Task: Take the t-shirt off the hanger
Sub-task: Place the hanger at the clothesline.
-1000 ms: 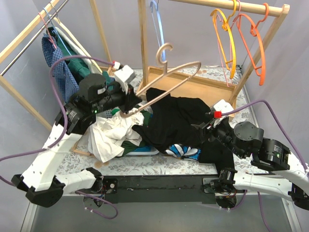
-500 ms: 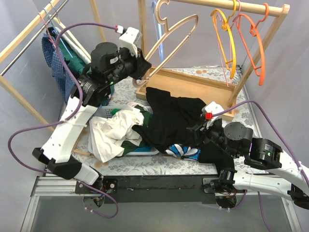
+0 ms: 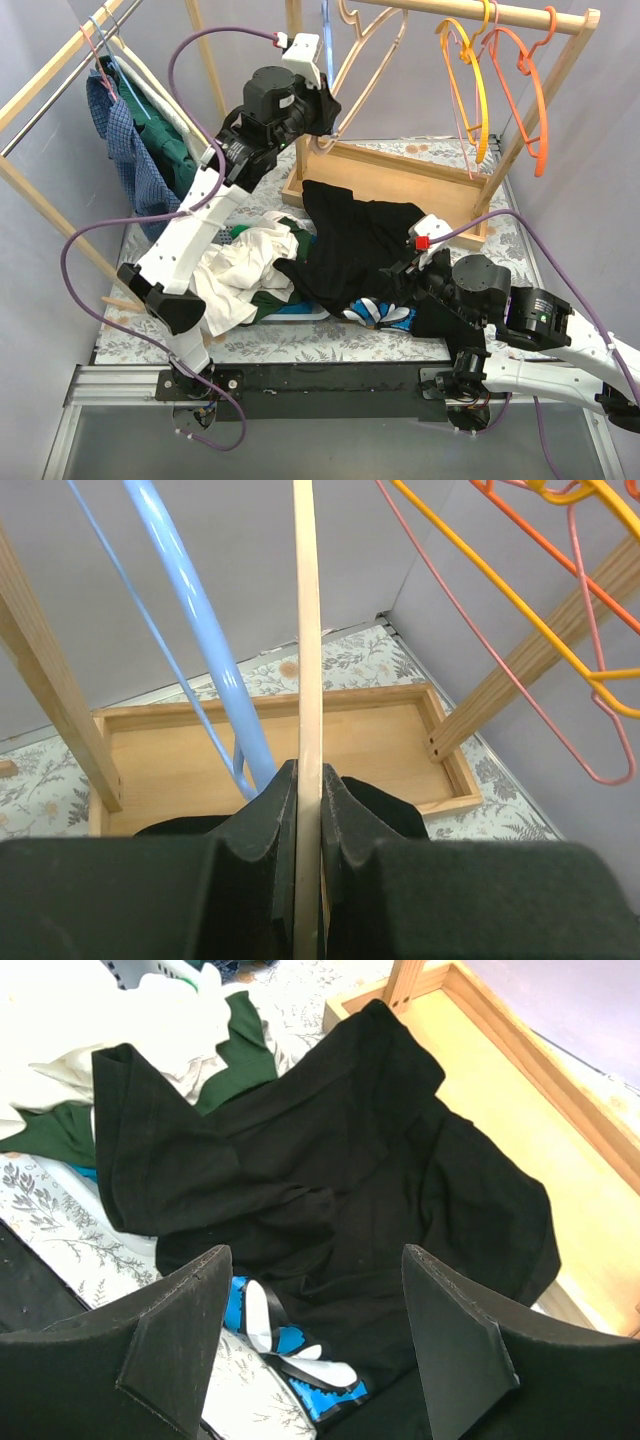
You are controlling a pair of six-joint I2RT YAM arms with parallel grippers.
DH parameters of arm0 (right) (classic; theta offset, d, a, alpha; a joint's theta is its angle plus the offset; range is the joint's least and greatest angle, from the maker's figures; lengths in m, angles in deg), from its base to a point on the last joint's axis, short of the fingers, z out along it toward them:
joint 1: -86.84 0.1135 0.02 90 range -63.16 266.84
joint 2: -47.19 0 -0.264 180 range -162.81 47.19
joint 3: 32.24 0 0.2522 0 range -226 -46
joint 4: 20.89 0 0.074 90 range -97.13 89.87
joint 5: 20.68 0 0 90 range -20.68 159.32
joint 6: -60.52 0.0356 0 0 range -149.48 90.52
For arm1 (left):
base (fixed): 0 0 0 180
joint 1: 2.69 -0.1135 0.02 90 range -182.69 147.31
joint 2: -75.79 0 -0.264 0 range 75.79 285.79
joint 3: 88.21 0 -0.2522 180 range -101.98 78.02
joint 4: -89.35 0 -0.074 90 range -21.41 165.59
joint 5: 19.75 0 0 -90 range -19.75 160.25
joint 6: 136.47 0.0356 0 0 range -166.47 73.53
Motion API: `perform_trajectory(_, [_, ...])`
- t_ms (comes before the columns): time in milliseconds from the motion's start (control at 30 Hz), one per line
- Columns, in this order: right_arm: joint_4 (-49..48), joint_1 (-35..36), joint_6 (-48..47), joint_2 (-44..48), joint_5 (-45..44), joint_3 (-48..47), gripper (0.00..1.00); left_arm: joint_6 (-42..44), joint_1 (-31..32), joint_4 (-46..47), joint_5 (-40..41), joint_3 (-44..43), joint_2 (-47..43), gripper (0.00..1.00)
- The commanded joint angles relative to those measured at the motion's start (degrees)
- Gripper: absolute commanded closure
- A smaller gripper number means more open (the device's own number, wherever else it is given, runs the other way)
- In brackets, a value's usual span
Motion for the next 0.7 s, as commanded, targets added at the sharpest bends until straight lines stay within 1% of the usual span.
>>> perform_trajectory(0, [-3.5,0.3,1.7,0.8,1.1,0.9,0.25,-0.7,1.7,4.0,4.2,-4.9,2.1,1.00])
perform_trajectory(133, [-3.3,0.3,3.1,1.3,1.2,2.0,0.25,0.6,3.7,3.8,8.7,-7.1,5.2,1.00])
perform_trajectory(300, [-3.8,0.3,4.1,2.2,1.9,3.0,0.26,2.2,4.7,3.3,13.0,-9.1,8.3,1.00])
perform_trajectory(367, [-3.4,0.3,3.9,1.8,2.2,2.2,0.26,2.6,4.7,2.0,14.6,-11.3,9.6,1.00])
perform_trajectory(500, [-1.9,0.3,3.8,1.3,2.2,1.4,0.27,3.2,4.7,1.6,15.8,-11.9,11.4,1.00])
perform_trajectory(667, [-2.3,0.3,4.6,1.5,3.5,2.7,0.27,4.0,4.7,3.3,16.6,-12.9,13.0,1.00])
